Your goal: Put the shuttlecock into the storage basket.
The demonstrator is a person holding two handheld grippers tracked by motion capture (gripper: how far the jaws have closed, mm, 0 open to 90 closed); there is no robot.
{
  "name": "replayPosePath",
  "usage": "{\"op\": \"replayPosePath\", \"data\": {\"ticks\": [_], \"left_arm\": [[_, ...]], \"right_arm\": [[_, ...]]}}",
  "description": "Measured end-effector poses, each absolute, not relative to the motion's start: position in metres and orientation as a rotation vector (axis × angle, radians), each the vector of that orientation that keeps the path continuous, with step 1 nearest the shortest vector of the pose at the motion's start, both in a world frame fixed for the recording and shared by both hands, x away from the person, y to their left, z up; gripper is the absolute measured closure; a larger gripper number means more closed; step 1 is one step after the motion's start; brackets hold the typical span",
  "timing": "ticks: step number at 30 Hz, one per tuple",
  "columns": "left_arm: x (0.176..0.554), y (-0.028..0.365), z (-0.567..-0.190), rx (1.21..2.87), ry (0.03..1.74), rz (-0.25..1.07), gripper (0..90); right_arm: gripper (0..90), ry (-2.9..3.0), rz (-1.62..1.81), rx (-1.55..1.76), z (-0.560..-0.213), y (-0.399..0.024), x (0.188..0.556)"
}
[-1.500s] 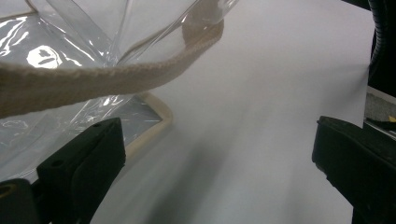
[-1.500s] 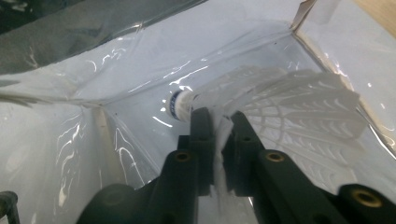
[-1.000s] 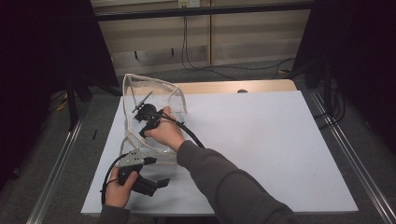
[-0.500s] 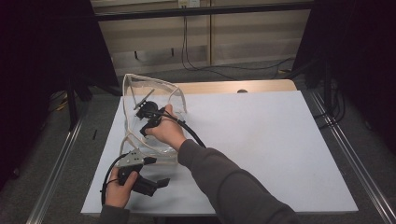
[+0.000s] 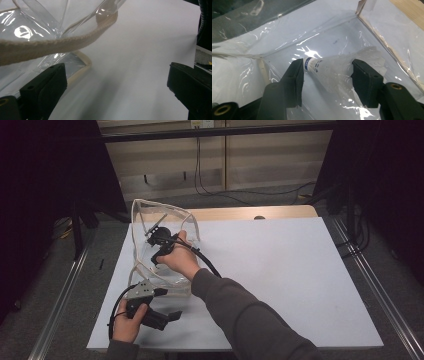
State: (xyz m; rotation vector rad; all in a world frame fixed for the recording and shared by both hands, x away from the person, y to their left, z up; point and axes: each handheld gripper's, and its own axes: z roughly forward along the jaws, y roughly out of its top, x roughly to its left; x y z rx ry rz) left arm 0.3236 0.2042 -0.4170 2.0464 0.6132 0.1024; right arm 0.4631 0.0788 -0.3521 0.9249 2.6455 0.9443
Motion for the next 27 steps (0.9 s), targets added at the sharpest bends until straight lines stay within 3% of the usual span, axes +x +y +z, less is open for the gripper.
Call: {"op": "replayPosePath", "data": {"ticks": [27], "left_arm": [[0.3232, 0.2046, -0.4163, 2.041, 0.615, 0.099, 2.8]], "right_arm": [[41.8, 2.621, 0.958, 0.964, -0.3477, 0.0743, 0.4637]]}}
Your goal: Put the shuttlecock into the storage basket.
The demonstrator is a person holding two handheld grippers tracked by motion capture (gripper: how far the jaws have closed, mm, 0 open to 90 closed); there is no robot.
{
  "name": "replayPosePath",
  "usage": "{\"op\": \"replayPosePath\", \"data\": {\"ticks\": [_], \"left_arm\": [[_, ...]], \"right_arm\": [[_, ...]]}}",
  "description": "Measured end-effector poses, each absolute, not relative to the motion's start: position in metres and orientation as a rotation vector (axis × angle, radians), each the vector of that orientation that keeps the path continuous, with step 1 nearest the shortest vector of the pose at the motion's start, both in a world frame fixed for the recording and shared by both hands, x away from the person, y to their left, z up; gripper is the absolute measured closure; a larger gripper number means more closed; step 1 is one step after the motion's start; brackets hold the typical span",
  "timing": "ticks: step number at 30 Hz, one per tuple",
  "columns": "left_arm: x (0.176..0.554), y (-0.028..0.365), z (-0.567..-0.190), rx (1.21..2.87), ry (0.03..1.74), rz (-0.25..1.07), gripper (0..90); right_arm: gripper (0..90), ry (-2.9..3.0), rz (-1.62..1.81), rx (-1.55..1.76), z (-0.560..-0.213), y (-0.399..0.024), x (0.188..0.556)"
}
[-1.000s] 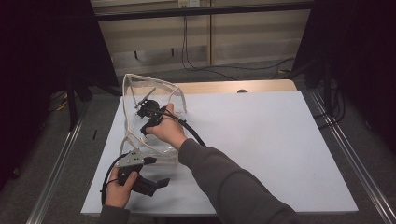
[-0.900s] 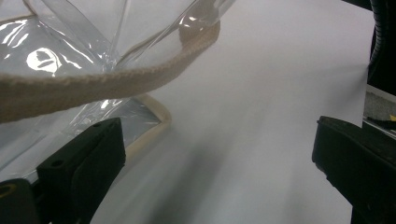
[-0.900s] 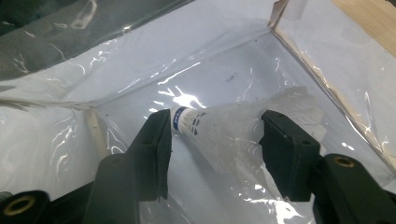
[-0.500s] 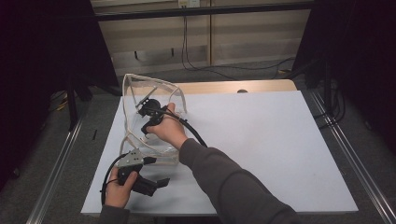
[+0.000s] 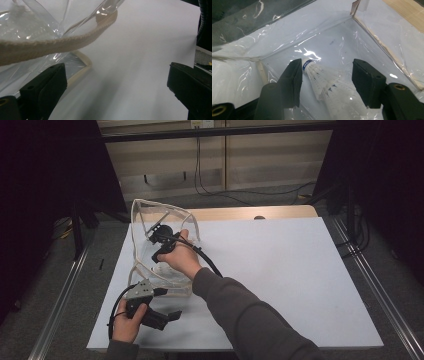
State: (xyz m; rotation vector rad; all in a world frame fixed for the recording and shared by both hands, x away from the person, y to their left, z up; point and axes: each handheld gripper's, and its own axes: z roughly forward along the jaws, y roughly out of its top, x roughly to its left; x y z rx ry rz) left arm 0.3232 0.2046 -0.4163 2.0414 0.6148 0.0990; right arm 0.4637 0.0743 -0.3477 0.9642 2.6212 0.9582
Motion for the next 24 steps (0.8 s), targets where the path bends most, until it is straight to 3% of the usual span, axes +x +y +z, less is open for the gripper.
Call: {"op": "replayPosePath", "data": {"ticks": [24], "left_arm": [[0.323, 0.203, -0.416, 2.049, 0.604, 0.102, 2.8]], "right_arm": [[30.1, 2.622, 1.039, 0.929, -0.322, 0.062, 0.452]]}}
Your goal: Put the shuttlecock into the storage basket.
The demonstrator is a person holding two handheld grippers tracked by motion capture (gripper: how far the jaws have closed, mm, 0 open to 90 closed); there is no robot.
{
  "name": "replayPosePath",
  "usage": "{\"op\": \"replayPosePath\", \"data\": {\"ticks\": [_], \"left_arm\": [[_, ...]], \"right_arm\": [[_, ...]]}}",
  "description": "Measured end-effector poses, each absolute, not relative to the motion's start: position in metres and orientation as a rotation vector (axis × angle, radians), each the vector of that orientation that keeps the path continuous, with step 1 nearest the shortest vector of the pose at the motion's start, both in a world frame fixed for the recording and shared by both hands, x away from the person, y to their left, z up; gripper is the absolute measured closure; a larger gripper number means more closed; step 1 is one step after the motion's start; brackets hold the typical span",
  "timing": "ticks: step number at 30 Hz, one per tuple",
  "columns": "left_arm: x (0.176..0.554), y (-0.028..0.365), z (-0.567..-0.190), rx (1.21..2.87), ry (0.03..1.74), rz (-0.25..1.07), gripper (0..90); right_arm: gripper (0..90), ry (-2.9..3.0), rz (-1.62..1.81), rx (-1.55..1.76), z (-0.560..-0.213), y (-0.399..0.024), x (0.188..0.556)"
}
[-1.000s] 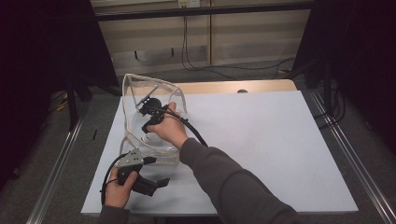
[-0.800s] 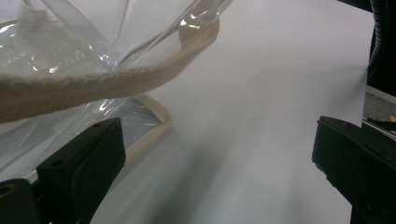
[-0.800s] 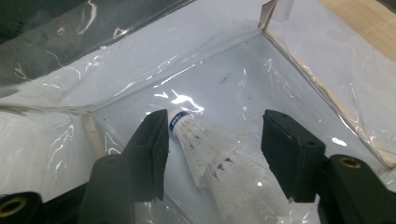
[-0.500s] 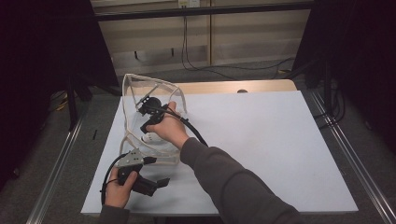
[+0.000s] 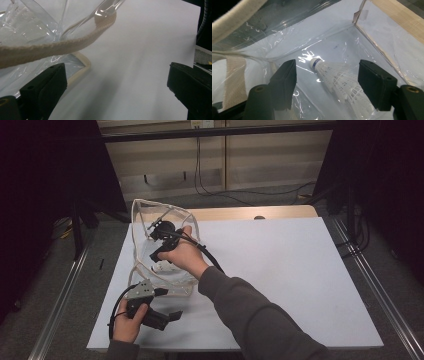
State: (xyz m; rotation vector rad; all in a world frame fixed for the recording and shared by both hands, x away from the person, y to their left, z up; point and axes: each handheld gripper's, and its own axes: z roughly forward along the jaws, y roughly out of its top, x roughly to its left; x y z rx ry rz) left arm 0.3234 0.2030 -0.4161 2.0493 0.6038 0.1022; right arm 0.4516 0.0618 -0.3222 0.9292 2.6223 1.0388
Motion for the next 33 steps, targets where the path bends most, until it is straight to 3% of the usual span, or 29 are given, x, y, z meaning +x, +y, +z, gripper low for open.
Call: {"op": "replayPosePath", "data": {"ticks": [33], "left_arm": [[0.325, 0.2, -0.415, 2.048, 0.604, 0.094, 2.8]], "right_arm": [[12.7, 2.651, 1.175, 0.904, -0.304, 0.034, 0.434]]}}
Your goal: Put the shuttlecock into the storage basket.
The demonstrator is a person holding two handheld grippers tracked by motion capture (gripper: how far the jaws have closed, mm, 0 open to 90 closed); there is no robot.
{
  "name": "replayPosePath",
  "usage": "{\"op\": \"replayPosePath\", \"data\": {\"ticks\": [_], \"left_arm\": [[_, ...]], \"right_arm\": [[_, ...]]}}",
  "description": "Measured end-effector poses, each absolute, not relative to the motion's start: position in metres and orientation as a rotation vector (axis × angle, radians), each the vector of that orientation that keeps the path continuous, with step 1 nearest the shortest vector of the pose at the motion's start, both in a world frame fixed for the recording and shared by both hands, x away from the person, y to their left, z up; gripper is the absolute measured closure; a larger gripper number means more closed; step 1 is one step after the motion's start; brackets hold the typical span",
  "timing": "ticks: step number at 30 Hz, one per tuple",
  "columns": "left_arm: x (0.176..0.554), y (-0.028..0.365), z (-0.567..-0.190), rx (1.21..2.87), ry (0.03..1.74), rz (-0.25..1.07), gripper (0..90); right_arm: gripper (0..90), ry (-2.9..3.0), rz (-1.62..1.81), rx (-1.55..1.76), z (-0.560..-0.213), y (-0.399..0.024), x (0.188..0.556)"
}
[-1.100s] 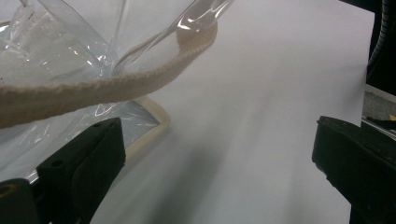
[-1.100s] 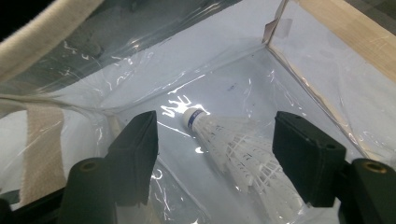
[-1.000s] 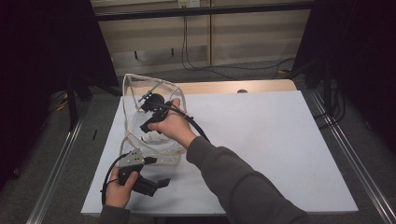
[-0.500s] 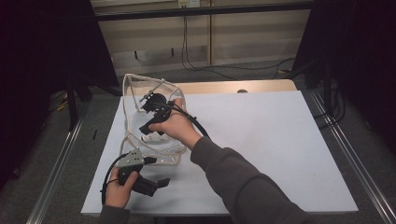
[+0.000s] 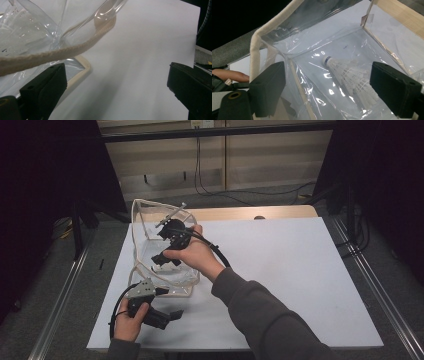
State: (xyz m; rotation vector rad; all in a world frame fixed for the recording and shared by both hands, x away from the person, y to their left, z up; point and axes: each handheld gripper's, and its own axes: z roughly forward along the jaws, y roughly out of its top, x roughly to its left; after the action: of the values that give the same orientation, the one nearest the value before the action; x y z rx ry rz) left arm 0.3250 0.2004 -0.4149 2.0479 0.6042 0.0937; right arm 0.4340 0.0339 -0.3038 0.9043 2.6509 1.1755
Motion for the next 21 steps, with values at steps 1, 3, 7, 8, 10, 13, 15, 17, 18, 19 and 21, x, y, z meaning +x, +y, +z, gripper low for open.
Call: {"op": "replayPosePath", "data": {"ticks": [1, 3, 7, 8, 10, 13, 15, 17, 18, 19, 21], "left_arm": [[0.325, 0.201, -0.415, 2.047, 0.605, 0.098, 2.8], [0.325, 0.201, -0.414, 2.045, 0.604, 0.102, 2.8], [0.325, 0.201, -0.414, 2.046, 0.604, 0.097, 2.8], [0.325, 0.201, -0.414, 2.047, 0.601, 0.096, 2.8], [0.325, 0.2, -0.413, 2.039, 0.602, 0.093, 2.8], [0.325, 0.2, -0.413, 2.039, 0.601, 0.09, 2.8], [0.325, 0.2, -0.414, 2.046, 0.599, 0.095, 2.8], [0.325, 0.2, -0.414, 2.049, 0.598, 0.097, 2.8], [0.325, 0.2, -0.414, 2.046, 0.599, 0.093, 2.8], [0.325, 0.2, -0.414, 2.044, 0.6, 0.095, 2.8], [0.325, 0.2, -0.413, 2.047, 0.597, 0.092, 2.8]], "right_arm": [[12.1, 2.651, 1.173, 0.907, -0.303, 0.033, 0.434], [11.7, 2.654, 1.176, 0.89, -0.303, 0.032, 0.433], [11.5, 2.643, 1.2, 0.89, -0.299, 0.03, 0.432], [11.5, 2.638, 1.204, 0.888, -0.298, 0.029, 0.431], [11.1, 2.637, 1.212, 0.886, -0.296, 0.028, 0.43], [9.4, 2.635, 1.222, 0.886, -0.294, 0.024, 0.429], [7.8, 2.643, 1.222, 0.874, -0.294, 0.022, 0.428], [6.7, 2.646, 1.223, 0.87, -0.293, 0.02, 0.427], [6.7, 2.642, 1.234, 0.87, -0.293, 0.018, 0.426], [6.7, 2.64, 1.234, 0.873, -0.292, 0.017, 0.426], [5.5, 2.642, 1.242, 0.863, -0.292, 0.015, 0.424]]}}
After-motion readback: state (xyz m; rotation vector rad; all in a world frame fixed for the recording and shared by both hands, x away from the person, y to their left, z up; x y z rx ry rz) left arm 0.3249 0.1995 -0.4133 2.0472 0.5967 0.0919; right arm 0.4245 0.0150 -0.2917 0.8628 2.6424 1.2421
